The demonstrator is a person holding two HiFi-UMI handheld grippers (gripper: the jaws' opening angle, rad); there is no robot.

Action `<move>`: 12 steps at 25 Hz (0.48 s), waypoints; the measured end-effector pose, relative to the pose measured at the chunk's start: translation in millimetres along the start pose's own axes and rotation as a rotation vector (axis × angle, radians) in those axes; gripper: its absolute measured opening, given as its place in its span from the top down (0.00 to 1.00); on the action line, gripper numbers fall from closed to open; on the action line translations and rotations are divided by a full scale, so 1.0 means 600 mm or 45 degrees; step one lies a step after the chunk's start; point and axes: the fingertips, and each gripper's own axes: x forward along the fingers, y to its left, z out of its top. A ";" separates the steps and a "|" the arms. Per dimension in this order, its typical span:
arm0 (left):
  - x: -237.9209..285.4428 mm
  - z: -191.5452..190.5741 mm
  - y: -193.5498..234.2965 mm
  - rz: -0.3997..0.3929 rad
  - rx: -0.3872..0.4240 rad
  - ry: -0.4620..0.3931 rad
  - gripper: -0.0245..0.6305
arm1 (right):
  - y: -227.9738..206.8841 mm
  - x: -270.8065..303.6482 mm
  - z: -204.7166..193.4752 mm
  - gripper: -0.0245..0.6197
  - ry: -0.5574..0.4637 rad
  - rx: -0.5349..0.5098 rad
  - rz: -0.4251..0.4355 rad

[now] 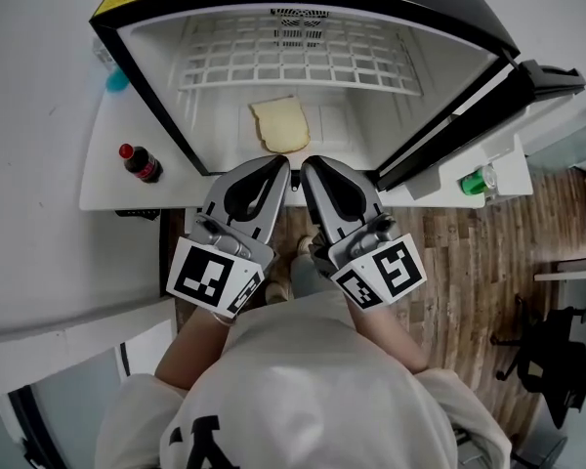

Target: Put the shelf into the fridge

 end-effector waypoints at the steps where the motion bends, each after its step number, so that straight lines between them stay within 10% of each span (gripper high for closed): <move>1: -0.002 -0.003 -0.004 -0.004 -0.003 0.005 0.95 | -0.001 -0.007 0.001 0.90 -0.003 -0.004 -0.008; 12: -0.029 0.018 -0.042 0.028 0.043 -0.013 0.95 | 0.029 -0.043 0.021 0.90 -0.037 0.005 0.075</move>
